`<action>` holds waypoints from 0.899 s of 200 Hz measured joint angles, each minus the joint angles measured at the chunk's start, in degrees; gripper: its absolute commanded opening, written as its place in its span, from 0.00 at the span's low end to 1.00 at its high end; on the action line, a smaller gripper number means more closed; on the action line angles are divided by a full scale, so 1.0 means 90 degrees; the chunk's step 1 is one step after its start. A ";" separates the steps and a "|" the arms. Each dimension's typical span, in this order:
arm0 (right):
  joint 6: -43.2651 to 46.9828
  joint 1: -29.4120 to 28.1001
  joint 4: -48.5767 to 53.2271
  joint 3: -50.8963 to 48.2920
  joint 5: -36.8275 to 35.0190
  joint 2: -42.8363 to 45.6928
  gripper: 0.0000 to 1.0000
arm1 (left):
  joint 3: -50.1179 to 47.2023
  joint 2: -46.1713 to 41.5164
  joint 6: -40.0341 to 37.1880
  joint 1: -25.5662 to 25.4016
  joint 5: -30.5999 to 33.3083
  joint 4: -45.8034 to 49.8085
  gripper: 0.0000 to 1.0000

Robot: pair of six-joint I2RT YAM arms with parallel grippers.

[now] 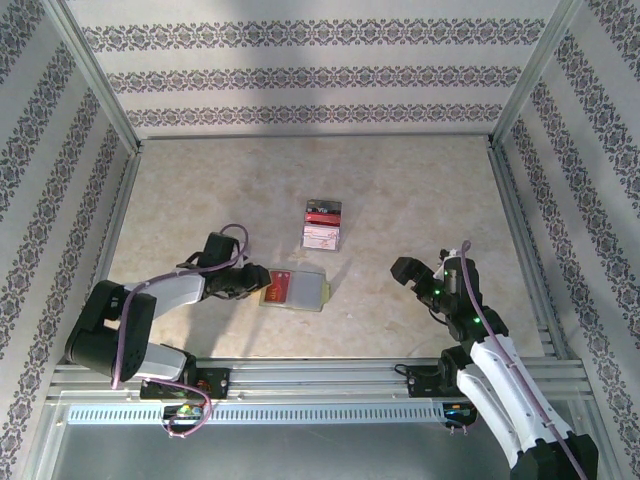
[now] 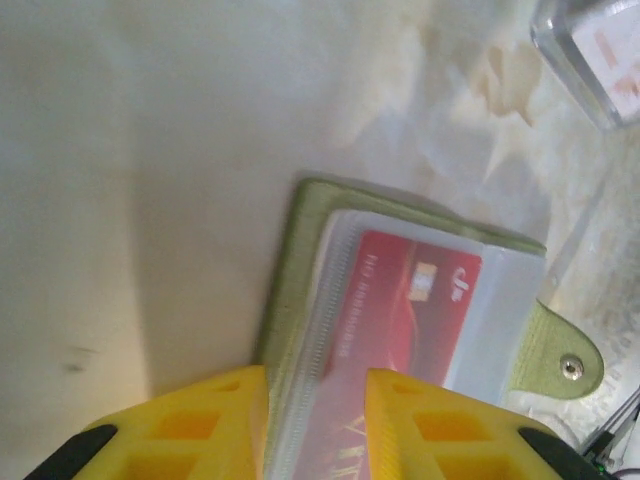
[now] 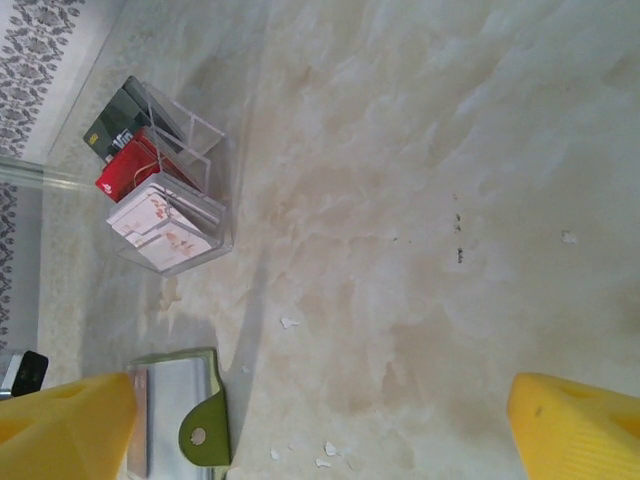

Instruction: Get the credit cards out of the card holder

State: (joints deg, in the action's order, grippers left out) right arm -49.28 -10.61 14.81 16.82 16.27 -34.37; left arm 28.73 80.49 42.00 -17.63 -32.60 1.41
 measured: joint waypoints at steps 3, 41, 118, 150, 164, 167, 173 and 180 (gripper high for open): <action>0.0017 0.0000 -0.0002 0.0024 0.0017 -0.0041 0.90 | -0.0010 0.0000 0.0041 -0.0063 0.0010 -0.0024 0.31; 0.0027 -0.0318 -0.0117 0.0583 0.0335 -0.0787 0.82 | -0.0049 0.0114 0.0520 -0.0831 0.0148 -0.0525 0.31; 0.0063 -0.2288 -0.0648 0.2016 0.0651 -0.2992 0.57 | 0.0056 0.0299 0.0908 -0.1185 0.0401 -0.0988 0.31; 0.0070 -0.2924 -0.1005 0.2603 0.0874 -0.4146 0.56 | 0.0010 -0.0393 0.0862 -0.0901 0.0481 -0.0806 0.25; 0.0036 -0.3150 -0.1195 0.2747 0.0916 -0.4571 0.53 | 0.0000 -0.0454 0.0840 -0.0816 0.0425 -0.0801 0.19; 0.0005 -0.3191 -0.1239 0.2761 0.0920 -0.4641 0.52 | 0.0000 -0.0447 0.0823 -0.0811 0.0403 -0.0804 0.17; -0.0036 -0.3276 -0.1343 0.2803 0.0925 -0.4816 0.51 | 0.0000 -0.0418 0.0826 -0.0804 0.0325 -0.0809 0.14; -0.0097 -0.3366 -0.1467 0.2841 0.0930 -0.5008 0.48 | 0.0000 -0.0352 0.0823 -0.0794 0.0214 -0.0838 0.11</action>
State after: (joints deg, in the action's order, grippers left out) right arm -50.15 -40.91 1.61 42.39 24.64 -79.44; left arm 28.73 77.32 49.41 -24.77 -30.68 -6.13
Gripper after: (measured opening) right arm 0.514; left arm 0.156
